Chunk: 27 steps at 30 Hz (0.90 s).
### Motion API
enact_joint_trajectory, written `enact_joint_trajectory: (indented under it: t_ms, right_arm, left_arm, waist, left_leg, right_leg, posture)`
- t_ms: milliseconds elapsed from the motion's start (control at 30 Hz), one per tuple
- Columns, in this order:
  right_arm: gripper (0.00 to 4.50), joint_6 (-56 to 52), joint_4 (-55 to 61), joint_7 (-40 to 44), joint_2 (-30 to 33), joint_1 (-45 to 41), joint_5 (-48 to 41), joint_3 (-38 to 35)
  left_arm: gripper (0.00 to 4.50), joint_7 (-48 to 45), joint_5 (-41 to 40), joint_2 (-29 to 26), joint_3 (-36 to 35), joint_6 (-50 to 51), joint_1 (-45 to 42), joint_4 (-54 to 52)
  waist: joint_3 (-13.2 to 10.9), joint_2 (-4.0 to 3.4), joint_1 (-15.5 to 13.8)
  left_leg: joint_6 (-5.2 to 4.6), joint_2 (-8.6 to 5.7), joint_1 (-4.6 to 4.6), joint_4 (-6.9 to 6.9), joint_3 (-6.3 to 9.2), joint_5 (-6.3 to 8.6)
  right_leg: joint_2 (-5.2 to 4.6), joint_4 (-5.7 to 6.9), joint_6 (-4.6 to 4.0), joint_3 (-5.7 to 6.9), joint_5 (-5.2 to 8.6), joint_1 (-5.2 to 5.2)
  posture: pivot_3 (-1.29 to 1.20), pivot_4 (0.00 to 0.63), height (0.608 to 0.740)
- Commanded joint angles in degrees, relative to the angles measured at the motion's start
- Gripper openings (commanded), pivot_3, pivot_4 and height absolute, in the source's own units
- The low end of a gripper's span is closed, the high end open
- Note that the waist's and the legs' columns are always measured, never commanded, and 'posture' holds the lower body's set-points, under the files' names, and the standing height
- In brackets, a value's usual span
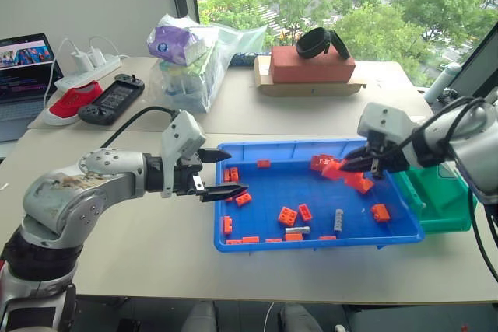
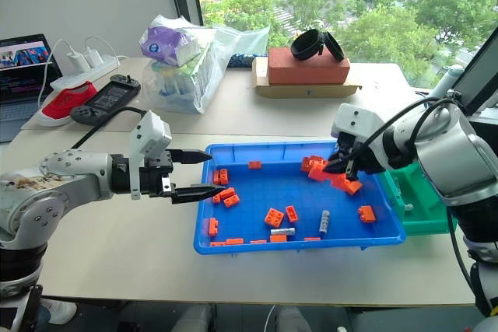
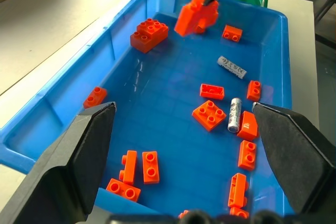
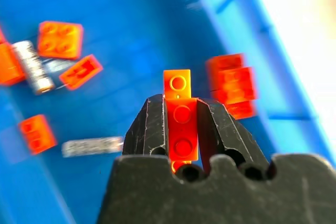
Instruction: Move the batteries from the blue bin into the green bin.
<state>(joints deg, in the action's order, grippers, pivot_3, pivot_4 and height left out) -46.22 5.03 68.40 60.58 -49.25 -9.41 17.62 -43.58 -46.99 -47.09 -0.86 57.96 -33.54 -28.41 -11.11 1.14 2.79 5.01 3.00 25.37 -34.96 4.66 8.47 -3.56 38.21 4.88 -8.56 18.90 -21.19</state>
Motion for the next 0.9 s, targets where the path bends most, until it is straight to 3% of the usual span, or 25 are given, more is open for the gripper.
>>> enact_joint_trajectory:
  t_ms: [33, 200, 233, 400, 467, 567, 667, 900]
  right_arm:
    - [0.44, 0.1, -5.0, -2.1, -2.7, -1.8, 4.4, 2.5]
    - [0.44, 0.7, -10.0, -5.3, -5.5, -3.1, 8.5, 3.3]
    - [1.45, 1.0, -10.5, -5.5, -5.6, -3.5, 8.6, 2.5]
    - [3.06, 5.9, -17.8, -11.5, -6.6, -8.0, 11.5, -1.0]
    - [3.78, 6.8, -17.6, -9.6, -5.1, -8.3, 10.3, -2.7]
    - [3.78, 5.7, -11.1, -2.4, -1.7, -5.3, 6.4, -4.3]
    - [3.78, 2.9, 2.3, 6.7, 4.4, 2.3, 0.1, -5.5]
    - [3.78, -7.9, 16.8, 7.2, 6.6, 8.7, -5.4, -4.8]
  left_arm:
    - [4.50, -0.5, 0.4, -0.3, -0.1, -0.6, -1.3, -0.7]
    - [4.50, -0.2, 0.3, 0.1, 0.0, -0.2, -1.3, -1.1]
    - [4.50, -0.1, 0.1, 0.1, -0.1, -0.1, -1.2, -1.2]
    - [4.50, 0.1, 0.1, 0.1, -0.1, -0.1, -1.0, -1.3]
    - [4.50, 0.1, 0.3, 0.3, 0.1, -0.3, -0.9, -1.2]
    - [4.50, -0.1, 0.4, 0.3, 0.2, -0.5, -0.9, -1.0]
    - [4.50, -0.5, 0.6, 0.3, 0.5, -0.7, -1.1, -0.7]
    - [4.50, -0.8, 1.3, 0.9, 1.4, -1.0, -1.6, -0.6]
  waist:
    - [0.0, 0.00, -0.1]
    - [0.0, -0.01, -0.1]
    - [0.0, -0.01, -0.1]
    - [0.0, 0.00, 0.0]
    - [0.0, 0.00, 0.0]
    - [0.0, -0.01, -0.3]
    - [0.0, -0.01, -0.5]
    - [0.0, -0.01, 0.2]
  left_leg:
    - [0.00, 0.00, 0.00, 0.00, 0.00, 0.00]
    - [0.01, -0.01, 0.01, 0.01, 0.00, -0.01]
    - [0.01, -0.01, 0.01, 0.01, 0.00, -0.01]
    - [0.02, -0.01, 0.01, 0.02, 0.00, -0.01]
    - [0.02, -0.01, 0.01, 0.02, 0.00, -0.01]
    - [0.01, -0.01, 0.02, 0.09, 0.00, -0.01]
    - [-0.01, -0.01, 0.06, 0.13, 0.00, 0.01]
    - [0.01, 0.05, -0.03, -0.05, 0.00, -0.08]
  right_leg:
    - [0.00, 0.00, 0.00, 0.00, 0.00, 0.00]
    - [0.00, 0.02, -0.01, -0.01, 0.00, -0.02]
    - [0.00, 0.02, -0.01, 0.00, 0.00, -0.02]
    - [0.00, 0.02, -0.01, 0.00, -0.01, -0.02]
    - [0.00, 0.03, -0.01, -0.01, -0.01, -0.02]
    - [-0.01, -0.01, -0.01, 0.01, 0.00, -0.02]
    - [-0.01, -0.02, -0.01, 0.08, 0.00, -0.02]
    - [-0.01, 0.28, -0.01, 0.21, 0.00, 0.00]
  posture:
    - [0.00, 0.150, 0.740]
    - [0.00, 0.150, 0.740]
    - [0.00, 0.150, 0.740]
    - [0.00, 0.150, 0.740]
    - [0.00, 0.150, 0.740]
    - [0.00, 0.150, 0.740]
    - [0.00, 0.150, 0.740]
    - [0.00, 0.150, 0.740]
